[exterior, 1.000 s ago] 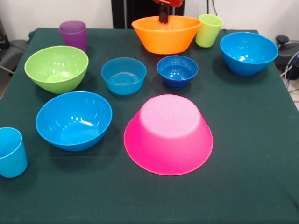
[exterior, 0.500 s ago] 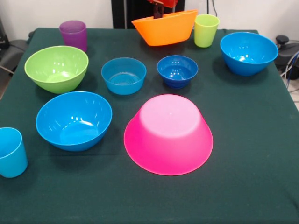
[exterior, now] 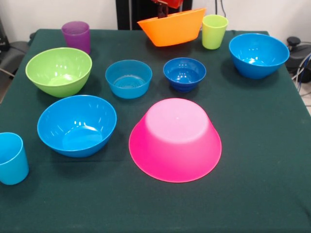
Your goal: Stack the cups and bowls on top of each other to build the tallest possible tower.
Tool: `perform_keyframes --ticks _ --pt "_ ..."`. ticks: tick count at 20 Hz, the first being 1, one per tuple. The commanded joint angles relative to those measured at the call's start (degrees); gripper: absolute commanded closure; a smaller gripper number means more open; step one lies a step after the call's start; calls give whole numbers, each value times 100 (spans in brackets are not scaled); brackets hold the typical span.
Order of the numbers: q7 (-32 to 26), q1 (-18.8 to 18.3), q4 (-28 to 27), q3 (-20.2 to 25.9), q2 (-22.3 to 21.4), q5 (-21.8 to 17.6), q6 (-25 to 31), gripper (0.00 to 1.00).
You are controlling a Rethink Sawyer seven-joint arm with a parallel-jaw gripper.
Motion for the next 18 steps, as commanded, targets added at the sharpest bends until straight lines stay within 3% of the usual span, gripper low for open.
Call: perform_keyframes --ticks 1,9,18 --pt "764 -61 -339 429 86 250 108 100" --pt "606 -193 -519 689 -89 178 366 100" --pt "491 -263 -301 940 -783 262 1095 100"
